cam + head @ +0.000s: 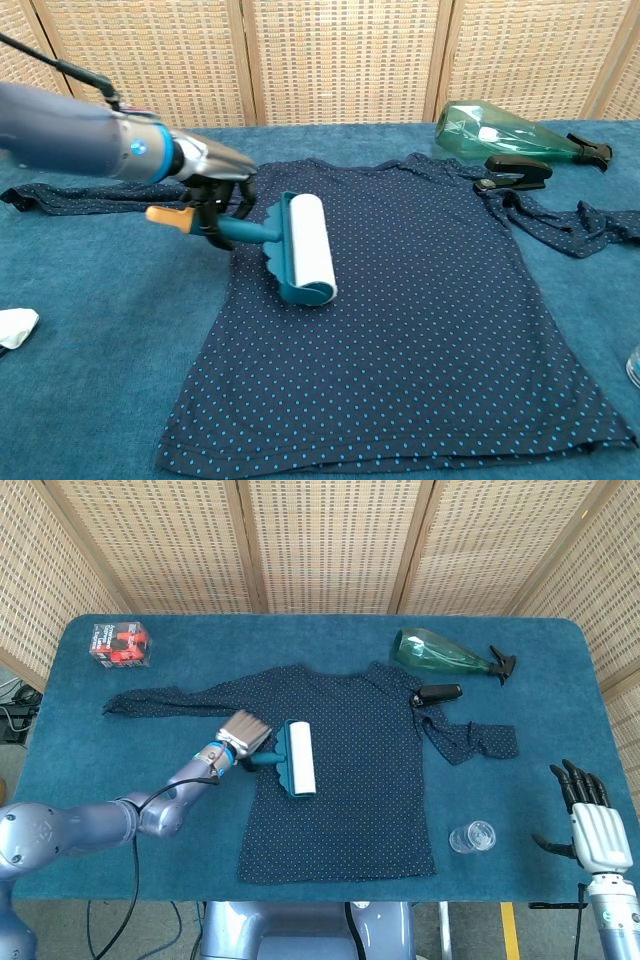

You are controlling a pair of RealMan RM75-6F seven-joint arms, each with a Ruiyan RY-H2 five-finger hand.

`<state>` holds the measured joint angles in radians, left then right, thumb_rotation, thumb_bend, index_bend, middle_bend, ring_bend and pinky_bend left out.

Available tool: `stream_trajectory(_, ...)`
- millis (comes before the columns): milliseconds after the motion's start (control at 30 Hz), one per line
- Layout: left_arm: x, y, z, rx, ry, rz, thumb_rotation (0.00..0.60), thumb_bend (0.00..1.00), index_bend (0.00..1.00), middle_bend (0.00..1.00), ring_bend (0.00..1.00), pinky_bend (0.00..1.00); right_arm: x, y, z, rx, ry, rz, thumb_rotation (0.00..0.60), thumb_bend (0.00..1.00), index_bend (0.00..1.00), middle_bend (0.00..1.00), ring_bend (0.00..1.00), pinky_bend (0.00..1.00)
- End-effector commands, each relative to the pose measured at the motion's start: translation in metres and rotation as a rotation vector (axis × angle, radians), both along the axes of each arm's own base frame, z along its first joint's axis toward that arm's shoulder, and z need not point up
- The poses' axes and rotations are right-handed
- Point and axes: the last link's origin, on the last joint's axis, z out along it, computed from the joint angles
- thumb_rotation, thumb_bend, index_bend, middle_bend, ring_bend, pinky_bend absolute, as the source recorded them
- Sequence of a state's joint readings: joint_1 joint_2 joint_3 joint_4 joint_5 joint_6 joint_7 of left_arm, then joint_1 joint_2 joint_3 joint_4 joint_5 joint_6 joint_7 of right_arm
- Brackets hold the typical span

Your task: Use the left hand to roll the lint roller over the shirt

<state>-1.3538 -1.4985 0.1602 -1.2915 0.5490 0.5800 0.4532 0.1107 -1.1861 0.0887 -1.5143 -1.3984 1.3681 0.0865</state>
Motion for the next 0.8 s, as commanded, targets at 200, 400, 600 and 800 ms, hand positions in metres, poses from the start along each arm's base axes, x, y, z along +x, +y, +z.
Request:
stream_trajectory(200,-0.037,0.007,0.021,0.037,-0.001,0.065,0.6,0.33,0.88,0.87,0.72,0.66,0.003,0.001,-0.004,0.013,0.005,0.008,0.6,0.09,0.0,0.0,0.0,0.0)
stream_trajectory(400,-0.037,0.008,0.023,0.037,-0.023,0.062,0.6,0.33,0.88,0.87,0.72,0.66,0.005,0.001,-0.005,0.016,0.006,0.014,0.6,0.09,0.0,0.0,0.0,0.0)
stream_trajectory(600,-0.025,0.008,0.017,0.024,-0.037,0.036,0.6,0.33,0.88,0.87,0.72,0.66,0.005,0.001,-0.004,0.011,0.006,0.013,0.6,0.09,0.0,0.0,0.0,0.0)
stream_trajectory(800,-0.002,0.009,0.002,0.006,-0.047,-0.001,0.6,0.33,0.88,0.87,0.72,0.66,0.003,0.001,-0.003,0.008,0.003,0.006,0.6,0.09,0.0,0.0,0.0,0.0)
